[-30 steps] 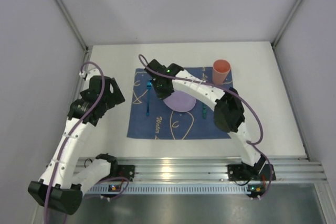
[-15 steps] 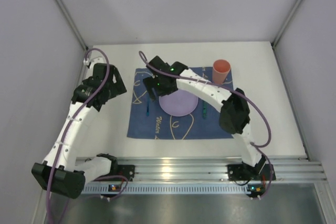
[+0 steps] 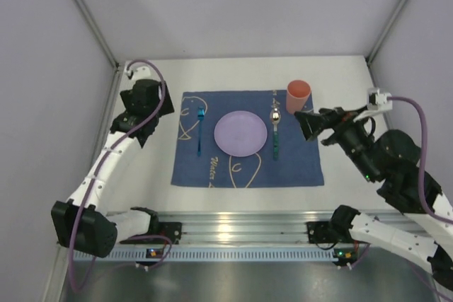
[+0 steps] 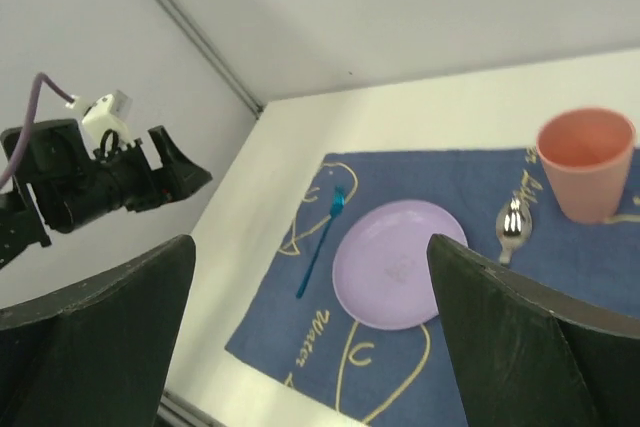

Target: Set the dinner table for one person

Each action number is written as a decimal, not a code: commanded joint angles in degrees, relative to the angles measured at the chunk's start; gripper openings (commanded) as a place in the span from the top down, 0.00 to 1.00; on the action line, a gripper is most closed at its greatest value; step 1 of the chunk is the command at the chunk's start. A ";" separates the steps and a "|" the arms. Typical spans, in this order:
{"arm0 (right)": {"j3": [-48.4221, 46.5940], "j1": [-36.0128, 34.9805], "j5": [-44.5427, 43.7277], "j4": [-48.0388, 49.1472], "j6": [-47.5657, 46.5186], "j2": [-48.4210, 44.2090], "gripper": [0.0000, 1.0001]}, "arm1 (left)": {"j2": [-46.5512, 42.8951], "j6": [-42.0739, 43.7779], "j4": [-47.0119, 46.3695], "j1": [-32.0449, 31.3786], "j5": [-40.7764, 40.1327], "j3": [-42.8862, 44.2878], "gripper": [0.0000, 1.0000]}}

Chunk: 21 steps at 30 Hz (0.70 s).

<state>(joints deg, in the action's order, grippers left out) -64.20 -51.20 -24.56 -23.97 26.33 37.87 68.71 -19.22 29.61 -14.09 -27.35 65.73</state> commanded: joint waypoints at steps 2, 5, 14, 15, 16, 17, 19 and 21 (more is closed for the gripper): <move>10.93 0.14 -3.40 -8.95 8.45 -5.25 0.00 | -0.94 15.52 -24.98 -0.06 8.01 -17.81 0.14; 13.40 0.22 0.11 -14.42 12.59 -8.94 0.00 | -2.00 19.04 -36.42 0.55 8.72 -30.28 0.12; 15.95 0.14 3.64 -16.73 17.35 -8.87 0.00 | 7.83 17.40 -76.35 9.59 16.88 -46.67 0.01; 15.26 0.14 3.64 -16.73 17.01 -7.47 0.00 | 12.28 15.90 -78.10 10.30 18.03 -46.23 0.02; 14.73 0.14 3.73 -16.81 16.66 -6.59 0.00 | 14.24 15.88 -78.56 10.92 18.65 -43.96 0.04; 14.11 0.14 3.73 -16.99 15.69 -5.80 0.00 | 15.48 14.93 -76.65 11.79 19.35 -42.11 0.07; 11.92 0.14 3.29 -17.95 14.81 -3.07 0.00 | 19.00 16.32 -74.96 11.89 20.06 -38.60 0.08; 10.25 0.14 2.85 -18.31 13.58 -0.97 0.00 | 21.99 16.06 -76.87 12.94 21.63 -37.96 0.09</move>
<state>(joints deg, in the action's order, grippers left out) -49.60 -51.20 -21.63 -41.65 41.52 34.24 88.33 -2.11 -37.98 -2.09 -9.69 24.88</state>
